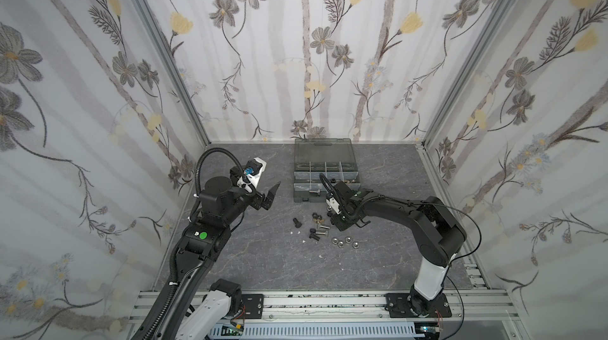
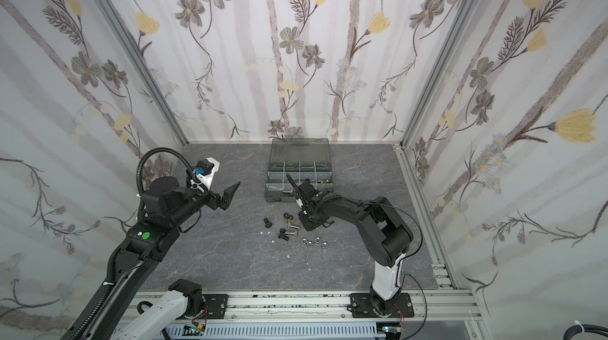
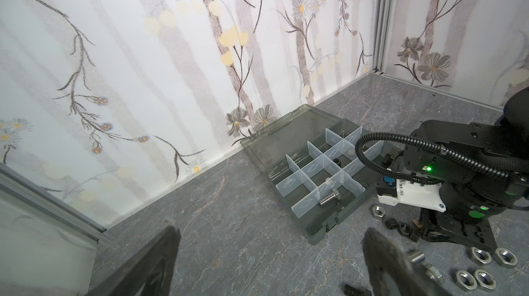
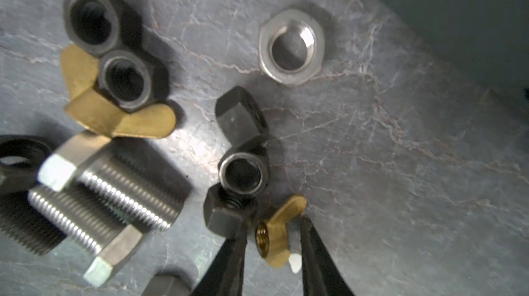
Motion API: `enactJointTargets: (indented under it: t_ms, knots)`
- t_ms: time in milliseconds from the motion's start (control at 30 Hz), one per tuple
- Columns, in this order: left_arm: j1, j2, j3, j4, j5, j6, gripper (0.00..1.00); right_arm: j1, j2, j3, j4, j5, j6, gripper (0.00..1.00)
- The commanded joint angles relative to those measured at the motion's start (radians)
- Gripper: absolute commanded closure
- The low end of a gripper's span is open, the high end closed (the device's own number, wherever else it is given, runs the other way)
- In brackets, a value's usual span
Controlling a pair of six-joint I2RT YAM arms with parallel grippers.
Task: Sort the screws and nuts into containers
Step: Pick up the nut from the center of the table.
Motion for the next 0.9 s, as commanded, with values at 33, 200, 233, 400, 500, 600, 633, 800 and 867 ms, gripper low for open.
enactJointTargets:
  t_ms: [33,200,233,400,500,600,633,800,867]
  knots:
    - [0.000,0.000,-0.006,0.029,0.004,0.006,0.00,0.000,0.025,0.014,-0.002,0.009,-0.020,0.73]
    - [-0.001,0.004,-0.007,0.031,0.001,0.005,0.00,-0.002,0.032,0.002,-0.007,0.010,-0.025,0.83]
    - [-0.001,0.006,-0.007,0.031,0.001,0.005,0.00,-0.004,0.029,0.000,-0.007,0.010,-0.025,0.84]
    - [-0.001,0.010,-0.007,0.031,-0.002,0.007,0.00,-0.024,-0.016,-0.008,-0.019,0.000,-0.026,0.90]
    - [0.000,0.015,-0.005,0.032,-0.004,0.008,0.00,-0.058,-0.061,0.006,-0.042,-0.025,-0.027,0.91]
    - [0.001,0.020,-0.005,0.032,-0.003,0.007,0.00,-0.101,-0.101,0.039,-0.057,-0.039,-0.032,0.91]
    - [0.000,0.021,-0.005,0.032,-0.002,0.008,0.00,-0.113,-0.108,0.057,-0.061,-0.045,-0.032,0.91]
    - [0.000,0.024,-0.001,0.032,-0.009,0.011,0.00,-0.174,-0.098,0.178,-0.097,-0.065,-0.063,0.91]
    - [0.001,0.026,-0.002,0.032,-0.009,0.010,0.00,-0.195,-0.081,0.228,-0.106,-0.056,-0.076,0.91]
